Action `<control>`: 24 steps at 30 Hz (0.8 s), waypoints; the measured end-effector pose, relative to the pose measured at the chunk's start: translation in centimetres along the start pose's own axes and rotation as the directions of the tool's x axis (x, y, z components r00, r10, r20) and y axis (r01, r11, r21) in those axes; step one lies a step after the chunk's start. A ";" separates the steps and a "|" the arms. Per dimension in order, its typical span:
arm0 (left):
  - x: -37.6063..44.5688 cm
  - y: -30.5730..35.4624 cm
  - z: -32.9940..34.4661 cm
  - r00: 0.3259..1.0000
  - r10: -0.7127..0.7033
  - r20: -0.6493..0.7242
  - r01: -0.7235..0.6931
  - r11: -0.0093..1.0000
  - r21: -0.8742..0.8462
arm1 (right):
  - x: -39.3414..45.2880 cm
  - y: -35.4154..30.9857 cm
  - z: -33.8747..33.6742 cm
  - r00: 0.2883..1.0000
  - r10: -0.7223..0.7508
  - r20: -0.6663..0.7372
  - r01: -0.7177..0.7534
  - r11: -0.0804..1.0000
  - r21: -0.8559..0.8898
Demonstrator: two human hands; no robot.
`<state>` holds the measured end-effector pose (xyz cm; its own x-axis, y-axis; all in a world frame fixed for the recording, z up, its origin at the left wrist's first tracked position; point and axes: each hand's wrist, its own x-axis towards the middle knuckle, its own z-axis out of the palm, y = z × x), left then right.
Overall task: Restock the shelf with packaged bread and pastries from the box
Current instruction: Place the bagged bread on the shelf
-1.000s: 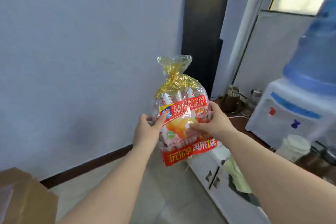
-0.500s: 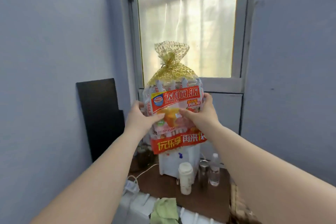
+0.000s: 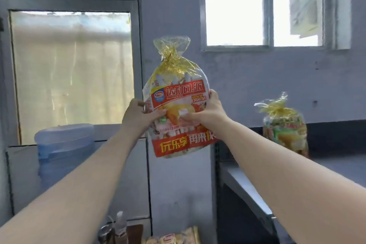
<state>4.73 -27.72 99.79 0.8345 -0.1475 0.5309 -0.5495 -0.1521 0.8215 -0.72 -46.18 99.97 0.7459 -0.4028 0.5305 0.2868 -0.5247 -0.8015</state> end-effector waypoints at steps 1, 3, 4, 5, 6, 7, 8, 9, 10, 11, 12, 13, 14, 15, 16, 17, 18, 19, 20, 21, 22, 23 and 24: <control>0.1 1.0 2.4 0.999 0.008 0.037 -0.007 1.000 -0.021 | 0.2 0.6 -2.7 1.000 0.003 -0.022 -0.004 0.999 -0.032; 0.0 2.7 7.3 0.993 0.016 0.114 -0.010 0.999 -0.053 | 0.5 2.1 -7.7 0.996 0.017 -0.089 -0.026 0.994 -0.103; -0.2 3.4 9.7 0.989 0.010 0.150 -0.001 0.998 -0.063 | 0.5 3.0 -10.0 0.991 0.024 -0.130 -0.043 0.989 -0.142; -0.5 3.8 12.2 0.982 -0.001 0.187 0.015 0.997 -0.071 | 0.5 3.9 -12.2 0.985 0.035 -0.167 -0.065 0.983 -0.174; -0.8 4.2 14.5 0.975 -0.012 0.221 0.030 0.996 -0.079 | 0.4 4.9 -14.2 0.980 0.050 -0.195 -0.090 0.975 -0.201; -1.1 4.5 16.7 0.969 -0.018 0.248 0.042 0.995 -0.088 | 0.3 5.9 -16.1 0.974 0.069 -0.216 -0.119 0.967 -0.224; -1.4 4.7 18.8 0.962 -0.020 0.272 0.049 0.994 -0.098 | 0.1 6.9 -17.8 0.968 0.090 -0.233 -0.147 0.960 -0.238; -1.6 4.8 20.8 0.955 -0.021 0.296 0.054 0.993 -0.105 | -0.1 7.9 -19.4 0.962 0.112 -0.250 -0.173 0.955 -0.239; -1.8 4.9 22.7 0.947 -0.021 0.322 0.058 0.993 -0.106 | -0.3 9.0 -20.9 0.956 0.132 -0.263 -0.196 0.953 -0.232; -2.0 5.0 24.3 0.937 -0.019 0.349 0.059 0.993 -0.104 | -0.5 10.0 -22.2 0.949 0.158 -0.274 -0.222 0.950 -0.221; -2.1 5.0 25.9 0.927 -0.016 0.375 0.058 0.993 -0.101 | -0.7 10.9 -23.4 0.942 0.178 -0.283 -0.243 0.946 -0.213; -2.2 5.0 27.4 0.916 -0.012 0.400 0.055 0.994 -0.096 | -0.8 11.9 -24.5 0.935 0.199 -0.295 -0.266 0.941 -0.209; -2.2 4.9 28.8 0.907 -0.009 0.422 0.048 0.996 -0.081 | -1.0 12.9 -25.5 0.928 0.214 -0.304 -0.283 0.937 -0.205; -2.2 4.8 30.1 0.898 -0.003 0.441 0.033 0.998 -0.060 | -1.1 13.8 -26.4 0.922 0.231 -0.311 -0.301 0.932 -0.201; -2.2 4.6 31.3 0.888 0.001 0.459 0.018 0.999 -0.037 | -1.0 14.7 -27.1 0.917 0.243 -0.317 -0.315 0.927 -0.203; -2.1 4.3 32.3 0.880 0.004 0.475 0.006 1.000 -0.019 | -1.0 15.4 -27.7 0.913 0.255 -0.319 -0.330 0.920 -0.211; -2.0 4.0 33.3 0.872 -0.001 0.490 0.004 1.000 -0.005 | -0.9 16.2 -28.2 0.910 0.267 -0.319 -0.345 0.912 -0.220; -1.9 3.7 34.1 0.863 -0.008 0.505 0.006 1.000 0.005 | -0.7 17.0 -28.6 0.904 0.282 -0.320 -0.361 0.906 -0.222; -1.7 3.4 34.9 0.854 -0.015 0.520 0.008 1.000 0.016 | -0.4 17.7 -28.9 0.900 0.292 -0.323 -0.371 0.903 -0.219; -1.5 3.0 35.6 0.848 -0.023 0.530 0.009 1.000 0.029 | -0.1 18.4 -29.1 0.898 0.302 -0.320 -0.380 0.900 -0.215; -1.2 2.7 36.3 0.844 -0.032 0.536 0.010 0.999 0.043 | 0.2 19.2 -29.3 0.897 0.311 -0.314 -0.386 0.898 -0.212; -1.0 2.4 36.8 0.841 -0.042 0.539 0.014 0.998 0.057 | 0.6 19.8 -29.4 0.895 0.325 -0.305 -0.395 0.895 -0.205; -0.9 2.1 37.4 0.840 -0.057 0.539 0.020 0.997 0.073 | 0.8 20.6 -29.4 0.893 0.340 -0.295 -0.405 0.893 -0.196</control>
<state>1.27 -64.43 93.28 0.7106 -0.6424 0.2871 -0.5338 -0.2264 0.8147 -11.88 -79.37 92.03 0.5866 -0.7592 0.2821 -0.1642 -0.4526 -0.8764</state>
